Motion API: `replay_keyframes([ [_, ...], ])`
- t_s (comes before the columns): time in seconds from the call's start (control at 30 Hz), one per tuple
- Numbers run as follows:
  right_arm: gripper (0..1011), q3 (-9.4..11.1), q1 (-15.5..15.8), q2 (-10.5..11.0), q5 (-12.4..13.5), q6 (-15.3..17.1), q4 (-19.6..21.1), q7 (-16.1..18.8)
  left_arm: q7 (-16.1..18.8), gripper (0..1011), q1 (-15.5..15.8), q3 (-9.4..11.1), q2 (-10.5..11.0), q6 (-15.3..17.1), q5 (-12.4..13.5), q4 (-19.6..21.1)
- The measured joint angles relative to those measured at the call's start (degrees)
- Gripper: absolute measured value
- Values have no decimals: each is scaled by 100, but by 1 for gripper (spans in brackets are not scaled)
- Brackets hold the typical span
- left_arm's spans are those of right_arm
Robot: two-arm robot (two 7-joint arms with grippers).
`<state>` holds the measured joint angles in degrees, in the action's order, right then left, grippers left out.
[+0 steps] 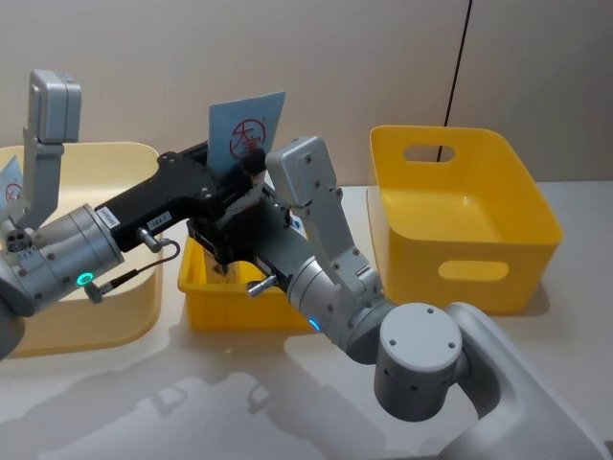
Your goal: Bimanual collaborative sorting of washing and personal care products
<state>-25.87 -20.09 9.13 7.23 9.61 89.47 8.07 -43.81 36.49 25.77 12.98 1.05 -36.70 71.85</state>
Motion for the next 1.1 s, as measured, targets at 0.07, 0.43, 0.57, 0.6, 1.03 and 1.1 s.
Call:
replay_keyframes([
  [0.07,683,-3,-7,-5,-2,0,-8,2,0,468,0,0,0,0,0,0],
  [0.43,620,-14,-25,-17,-10,-4,-30,9,0,822,0,-2,1,2,1,0],
  [0.57,601,-17,-27,-19,-13,-4,-34,9,1,941,0,-2,2,3,1,0],
  [0.6,593,-18,-27,-20,-14,-4,-36,9,1,953,0,-2,1,2,1,0],
  [1.03,527,130,110,50,-41,0,102,-64,2,1000,0,-2,1,3,0,0],
  [1.1,527,171,147,68,-50,2,141,-97,1,1000,0,-2,1,3,0,0],
])
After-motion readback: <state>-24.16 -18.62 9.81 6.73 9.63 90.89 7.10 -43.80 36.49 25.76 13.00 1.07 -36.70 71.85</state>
